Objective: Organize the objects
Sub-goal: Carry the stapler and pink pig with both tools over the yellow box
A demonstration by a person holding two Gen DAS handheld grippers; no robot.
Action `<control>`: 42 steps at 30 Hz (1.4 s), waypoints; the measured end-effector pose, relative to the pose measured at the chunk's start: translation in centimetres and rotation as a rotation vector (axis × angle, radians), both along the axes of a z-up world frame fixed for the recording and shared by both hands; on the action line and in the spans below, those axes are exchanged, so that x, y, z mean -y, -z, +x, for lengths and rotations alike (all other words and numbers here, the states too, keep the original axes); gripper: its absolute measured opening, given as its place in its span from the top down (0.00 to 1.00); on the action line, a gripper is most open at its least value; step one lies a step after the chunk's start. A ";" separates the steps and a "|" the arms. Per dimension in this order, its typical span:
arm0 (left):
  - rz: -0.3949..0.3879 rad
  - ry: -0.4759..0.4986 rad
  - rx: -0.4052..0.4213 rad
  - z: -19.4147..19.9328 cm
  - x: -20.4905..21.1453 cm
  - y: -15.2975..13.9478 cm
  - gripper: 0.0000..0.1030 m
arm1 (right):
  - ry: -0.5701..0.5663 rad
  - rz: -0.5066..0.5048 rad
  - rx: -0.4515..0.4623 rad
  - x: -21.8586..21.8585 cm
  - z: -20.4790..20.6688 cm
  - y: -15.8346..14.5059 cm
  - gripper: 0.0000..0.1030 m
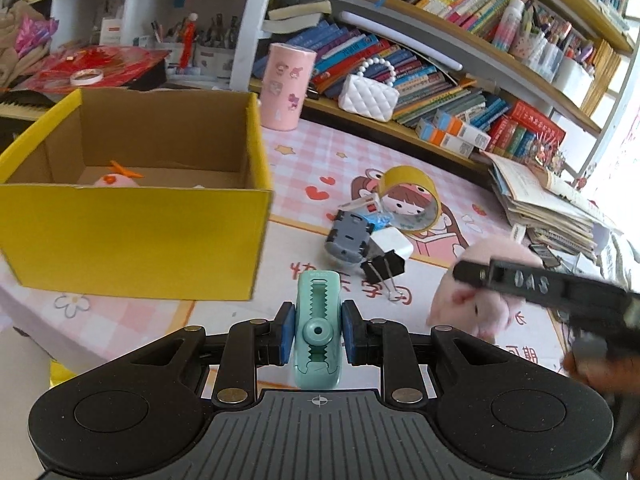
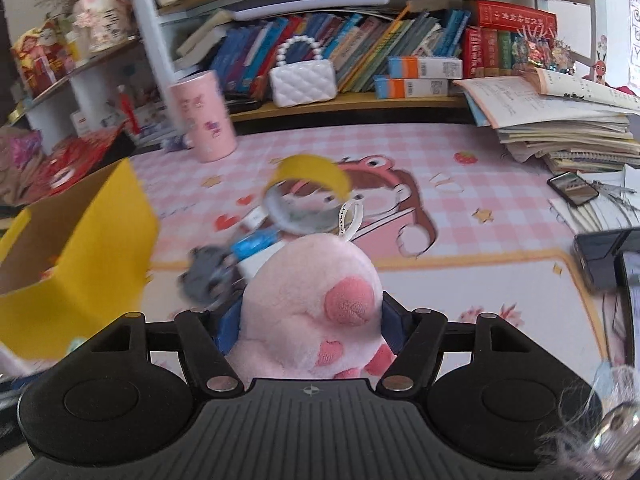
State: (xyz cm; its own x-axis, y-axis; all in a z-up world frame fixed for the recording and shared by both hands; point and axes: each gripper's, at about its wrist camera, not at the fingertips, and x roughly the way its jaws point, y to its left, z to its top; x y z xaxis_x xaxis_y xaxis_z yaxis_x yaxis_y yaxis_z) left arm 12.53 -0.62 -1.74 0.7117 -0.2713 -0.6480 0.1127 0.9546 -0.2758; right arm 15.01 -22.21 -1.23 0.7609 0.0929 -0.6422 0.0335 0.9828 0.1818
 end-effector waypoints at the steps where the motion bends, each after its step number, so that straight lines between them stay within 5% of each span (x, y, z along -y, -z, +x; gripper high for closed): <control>1: -0.003 -0.006 0.001 -0.2 -0.4 0.0 0.78 | -0.015 -0.001 0.001 -0.9 -0.7 -0.1 0.36; 21: -0.023 -0.103 0.007 -7.9 -11.9 0.0 0.78 | -0.245 -0.062 -0.032 -15.1 -8.6 0.4 0.35; 42: -0.027 -0.069 0.055 -12.1 -17.8 -0.8 0.78 | -0.232 -0.062 -0.006 -21.3 -14.1 0.0 0.35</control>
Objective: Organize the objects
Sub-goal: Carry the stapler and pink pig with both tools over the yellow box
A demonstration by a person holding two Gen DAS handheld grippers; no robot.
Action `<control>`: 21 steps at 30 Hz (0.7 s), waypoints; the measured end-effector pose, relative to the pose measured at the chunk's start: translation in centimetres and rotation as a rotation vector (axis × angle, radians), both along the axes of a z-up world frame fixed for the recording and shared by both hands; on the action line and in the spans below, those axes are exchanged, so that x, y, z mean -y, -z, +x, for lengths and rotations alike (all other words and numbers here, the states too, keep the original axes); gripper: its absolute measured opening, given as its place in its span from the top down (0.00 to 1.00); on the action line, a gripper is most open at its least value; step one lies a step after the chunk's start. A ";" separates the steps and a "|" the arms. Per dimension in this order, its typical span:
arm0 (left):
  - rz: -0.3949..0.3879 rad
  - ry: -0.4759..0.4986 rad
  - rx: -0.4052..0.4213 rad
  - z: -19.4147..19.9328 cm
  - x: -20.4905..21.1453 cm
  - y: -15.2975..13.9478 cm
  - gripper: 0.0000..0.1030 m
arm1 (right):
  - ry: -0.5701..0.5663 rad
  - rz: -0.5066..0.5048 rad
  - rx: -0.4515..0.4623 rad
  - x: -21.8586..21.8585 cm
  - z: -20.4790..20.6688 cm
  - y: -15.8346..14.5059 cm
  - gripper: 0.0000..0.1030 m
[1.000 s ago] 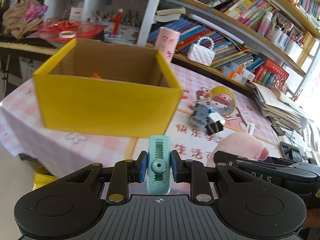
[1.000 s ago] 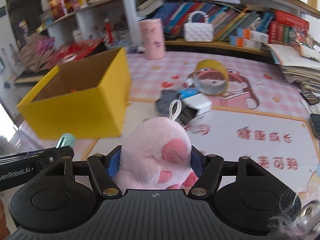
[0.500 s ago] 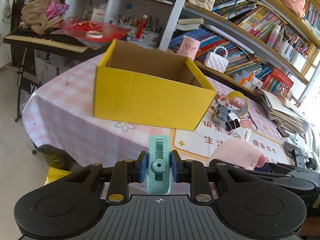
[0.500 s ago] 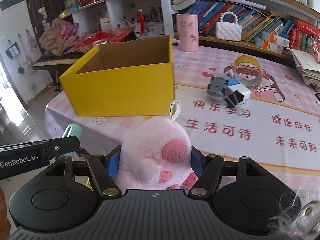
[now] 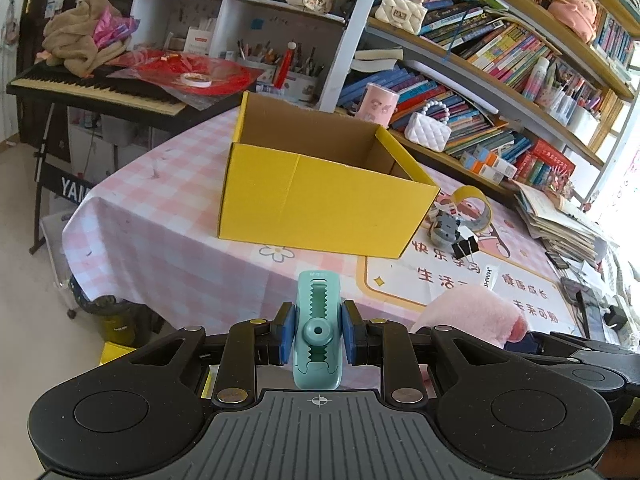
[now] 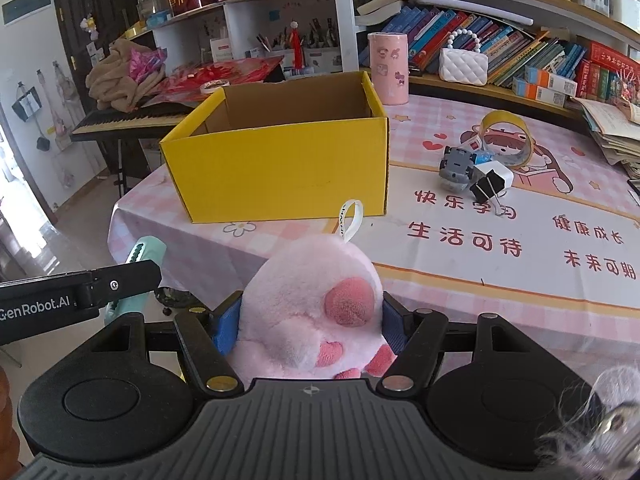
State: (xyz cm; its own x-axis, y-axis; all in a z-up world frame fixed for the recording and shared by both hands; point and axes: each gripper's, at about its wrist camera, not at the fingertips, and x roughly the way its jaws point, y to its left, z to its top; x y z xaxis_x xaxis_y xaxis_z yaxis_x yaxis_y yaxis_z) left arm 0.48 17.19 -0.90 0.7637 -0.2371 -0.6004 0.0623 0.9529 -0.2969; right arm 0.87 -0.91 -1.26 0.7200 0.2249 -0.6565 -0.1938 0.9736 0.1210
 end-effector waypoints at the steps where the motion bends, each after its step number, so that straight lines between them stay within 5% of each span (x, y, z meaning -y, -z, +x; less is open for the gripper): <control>1: -0.001 0.001 0.003 -0.1 -0.1 -0.1 0.78 | 0.001 0.000 0.002 -0.1 -0.1 0.0 0.35; 11: -0.016 -0.009 0.041 0.2 -1.5 -1.1 0.78 | -0.017 -0.036 0.032 -1.5 -0.5 -0.7 0.35; 21: -0.006 -0.041 0.131 4.7 -1.6 -3.8 0.78 | -0.030 -0.039 0.171 -1.2 3.6 -3.9 0.36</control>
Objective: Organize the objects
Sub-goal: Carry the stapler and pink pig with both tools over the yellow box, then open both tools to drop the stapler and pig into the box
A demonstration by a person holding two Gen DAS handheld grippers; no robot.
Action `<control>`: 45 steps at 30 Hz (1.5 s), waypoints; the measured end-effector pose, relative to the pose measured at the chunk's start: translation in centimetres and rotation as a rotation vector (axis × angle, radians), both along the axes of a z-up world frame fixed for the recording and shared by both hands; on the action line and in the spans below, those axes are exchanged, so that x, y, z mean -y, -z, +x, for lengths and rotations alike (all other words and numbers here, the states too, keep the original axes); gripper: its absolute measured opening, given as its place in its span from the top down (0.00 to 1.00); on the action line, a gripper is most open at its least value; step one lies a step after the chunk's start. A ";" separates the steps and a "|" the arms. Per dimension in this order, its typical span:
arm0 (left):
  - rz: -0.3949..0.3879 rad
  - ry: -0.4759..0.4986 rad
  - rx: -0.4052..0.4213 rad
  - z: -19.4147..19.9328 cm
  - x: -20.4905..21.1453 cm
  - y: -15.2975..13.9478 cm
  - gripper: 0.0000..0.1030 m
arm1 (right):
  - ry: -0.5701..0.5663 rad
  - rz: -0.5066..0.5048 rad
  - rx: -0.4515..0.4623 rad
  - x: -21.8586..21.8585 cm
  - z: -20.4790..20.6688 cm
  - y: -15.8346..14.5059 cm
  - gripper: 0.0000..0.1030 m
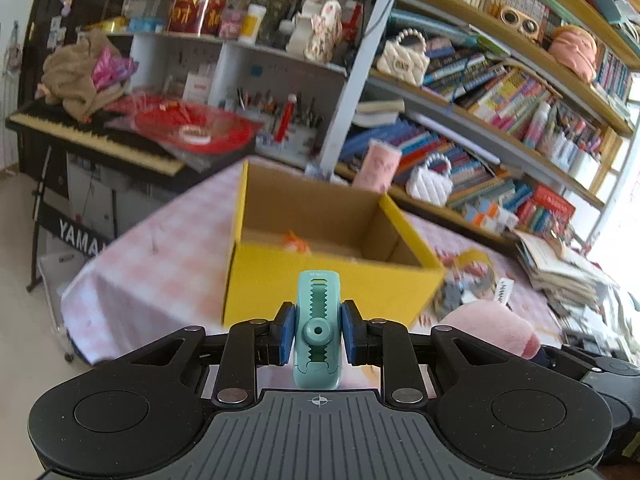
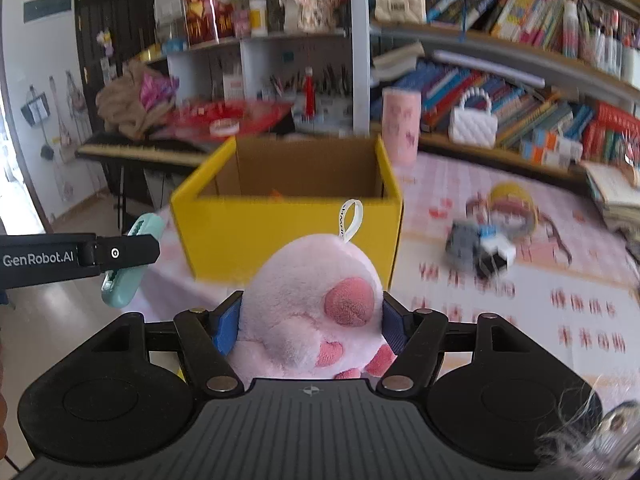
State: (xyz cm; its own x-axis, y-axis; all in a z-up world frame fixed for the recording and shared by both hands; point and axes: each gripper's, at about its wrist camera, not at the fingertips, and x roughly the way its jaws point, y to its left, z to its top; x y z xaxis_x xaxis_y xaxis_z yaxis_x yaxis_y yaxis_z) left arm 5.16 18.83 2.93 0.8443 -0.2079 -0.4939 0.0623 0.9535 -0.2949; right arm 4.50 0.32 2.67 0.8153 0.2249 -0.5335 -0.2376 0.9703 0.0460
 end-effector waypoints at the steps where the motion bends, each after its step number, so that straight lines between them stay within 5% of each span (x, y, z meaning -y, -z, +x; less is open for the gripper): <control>1: 0.003 -0.007 0.011 0.6 0.0 -0.4 0.78 | 0.001 0.006 0.017 0.0 1.0 -0.5 0.36; 10: 0.047 -0.055 0.066 7.7 1.3 -1.7 0.78 | -0.029 0.002 0.130 0.3 9.6 -3.4 0.35; 17: 0.094 -0.077 0.006 12.8 3.4 0.1 0.78 | -0.045 -0.037 0.140 -0.1 17.3 -2.8 0.35; 31: 0.145 -0.037 -0.198 17.3 5.8 4.7 0.78 | -0.233 -0.194 -0.098 -3.1 26.5 2.6 0.35; 40: 0.183 -0.027 -0.212 17.7 6.5 4.9 0.77 | -0.344 -0.261 -0.251 -4.7 27.7 4.2 0.34; 45: 0.188 -0.042 -0.186 17.2 6.6 4.6 0.71 | -0.343 -0.276 -0.259 -4.9 27.7 4.3 0.31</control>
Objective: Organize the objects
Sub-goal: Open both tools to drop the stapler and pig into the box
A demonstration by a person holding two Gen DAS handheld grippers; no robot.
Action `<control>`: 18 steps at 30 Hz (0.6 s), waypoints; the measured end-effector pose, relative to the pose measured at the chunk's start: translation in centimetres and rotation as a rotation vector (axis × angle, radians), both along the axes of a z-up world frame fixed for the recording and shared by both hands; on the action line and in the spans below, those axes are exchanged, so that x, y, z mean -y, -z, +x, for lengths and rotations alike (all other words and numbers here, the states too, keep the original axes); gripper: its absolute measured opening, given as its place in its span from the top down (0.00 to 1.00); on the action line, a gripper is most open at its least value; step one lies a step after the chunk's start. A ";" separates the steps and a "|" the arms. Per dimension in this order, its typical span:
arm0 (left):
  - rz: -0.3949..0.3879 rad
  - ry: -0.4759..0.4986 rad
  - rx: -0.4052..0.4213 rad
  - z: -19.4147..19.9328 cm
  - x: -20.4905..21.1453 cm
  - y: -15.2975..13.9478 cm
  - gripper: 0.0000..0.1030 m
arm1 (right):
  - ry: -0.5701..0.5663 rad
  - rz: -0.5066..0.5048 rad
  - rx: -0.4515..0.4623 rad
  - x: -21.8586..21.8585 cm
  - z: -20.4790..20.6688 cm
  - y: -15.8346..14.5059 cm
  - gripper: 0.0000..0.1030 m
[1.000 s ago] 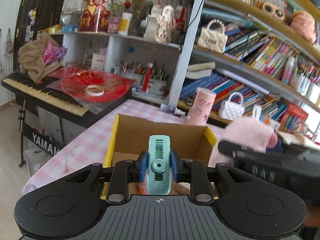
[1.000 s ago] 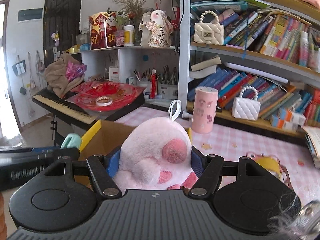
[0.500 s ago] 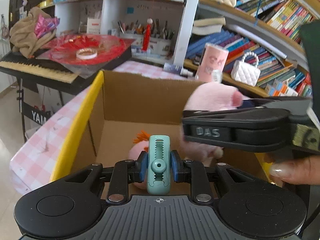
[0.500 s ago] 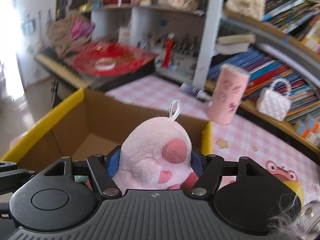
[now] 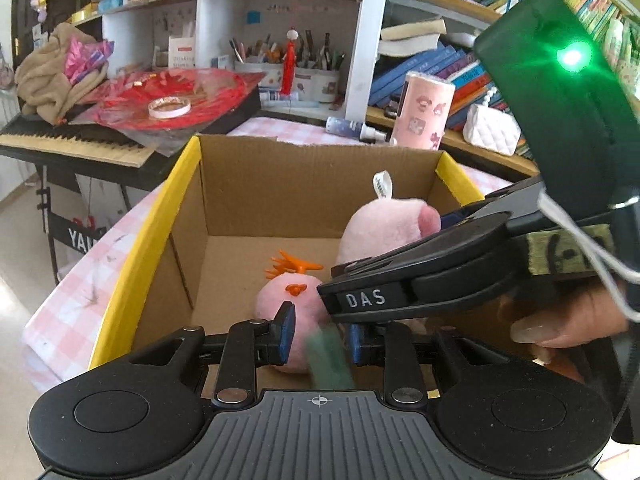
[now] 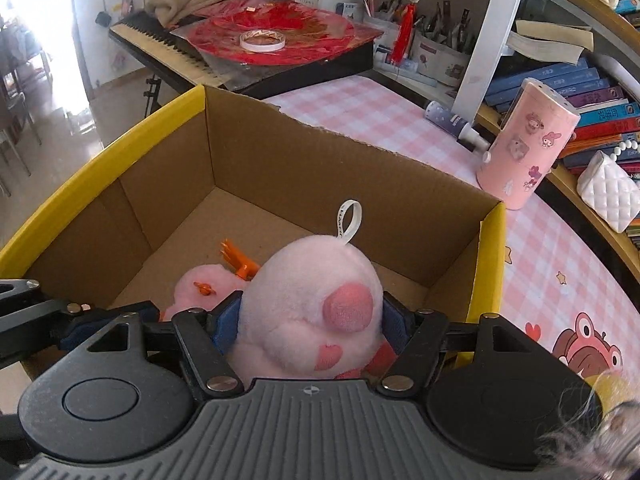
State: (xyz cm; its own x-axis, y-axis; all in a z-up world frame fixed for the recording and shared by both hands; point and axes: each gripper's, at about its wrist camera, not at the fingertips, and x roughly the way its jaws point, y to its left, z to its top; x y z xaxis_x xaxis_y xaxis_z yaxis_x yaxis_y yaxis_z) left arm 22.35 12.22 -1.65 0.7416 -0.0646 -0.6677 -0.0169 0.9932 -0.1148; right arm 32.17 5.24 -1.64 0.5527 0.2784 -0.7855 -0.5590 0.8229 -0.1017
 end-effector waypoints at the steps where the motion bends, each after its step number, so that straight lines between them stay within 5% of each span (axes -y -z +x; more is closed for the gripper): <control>1: -0.007 -0.006 0.009 -0.2 -0.1 -0.2 0.68 | 0.005 0.007 0.004 0.1 0.0 -0.1 0.30; 5: -0.023 -0.023 0.067 -1.4 -0.6 -1.1 0.49 | 0.031 0.080 0.043 1.0 -0.3 -1.2 0.20; 12: -0.009 -0.056 0.188 -4.3 -1.5 -3.5 0.21 | 0.088 0.206 0.173 2.7 -3.1 -4.8 0.18; 18: 0.009 -0.094 0.265 -7.2 -2.6 -5.3 0.10 | 0.161 0.291 0.283 4.7 -7.2 -7.3 0.16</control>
